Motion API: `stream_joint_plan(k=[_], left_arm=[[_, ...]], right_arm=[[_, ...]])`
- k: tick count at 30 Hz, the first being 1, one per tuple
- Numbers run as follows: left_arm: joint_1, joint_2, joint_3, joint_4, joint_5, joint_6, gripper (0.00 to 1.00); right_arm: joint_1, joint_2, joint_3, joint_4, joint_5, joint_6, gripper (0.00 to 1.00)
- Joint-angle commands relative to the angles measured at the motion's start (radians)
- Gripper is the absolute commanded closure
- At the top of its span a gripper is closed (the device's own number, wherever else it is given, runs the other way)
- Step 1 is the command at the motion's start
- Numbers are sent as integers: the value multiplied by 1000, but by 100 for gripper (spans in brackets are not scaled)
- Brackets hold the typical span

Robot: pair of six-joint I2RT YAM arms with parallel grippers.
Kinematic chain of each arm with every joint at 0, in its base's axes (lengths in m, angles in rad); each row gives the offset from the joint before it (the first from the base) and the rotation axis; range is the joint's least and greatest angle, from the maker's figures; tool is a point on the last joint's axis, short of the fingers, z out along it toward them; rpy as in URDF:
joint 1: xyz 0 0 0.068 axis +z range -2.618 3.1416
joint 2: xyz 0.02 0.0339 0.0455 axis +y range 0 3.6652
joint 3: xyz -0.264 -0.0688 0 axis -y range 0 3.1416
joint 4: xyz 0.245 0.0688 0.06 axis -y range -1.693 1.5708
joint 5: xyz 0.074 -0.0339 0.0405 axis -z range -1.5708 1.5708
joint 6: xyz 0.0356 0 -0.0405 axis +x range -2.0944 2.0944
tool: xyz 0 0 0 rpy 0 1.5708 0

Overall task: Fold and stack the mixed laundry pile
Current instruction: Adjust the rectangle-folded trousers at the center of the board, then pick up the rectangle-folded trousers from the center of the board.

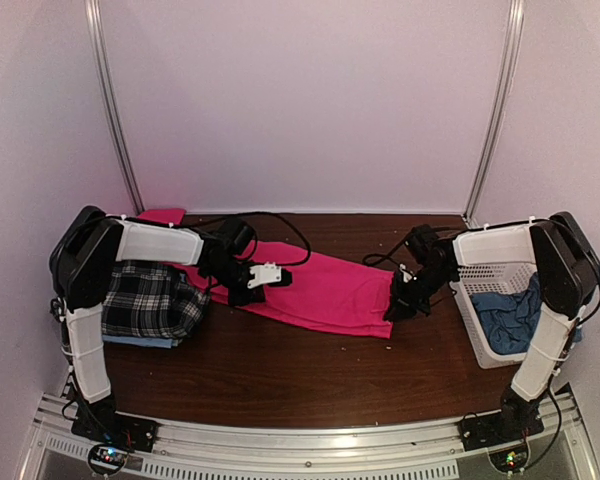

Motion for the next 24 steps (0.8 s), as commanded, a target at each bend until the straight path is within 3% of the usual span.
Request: stream_joint_plan(k=[1,10,17,24], left_arm=[[-3,-22,24,11,-31,4,100],[-3,-146,36,-57,-15,-14,100],[-3,-235,-38,-95,42,-19,100],[-4,-190,-106,-34,29,-26,100]], right_arm=[[-5,-24,28,-24,25,-11,100],[-5,-107,36,-77,-2,-5,100],[3,-166,-26,-95,-38,18,100],[10,-96,-69,-51,-25,5,100]])
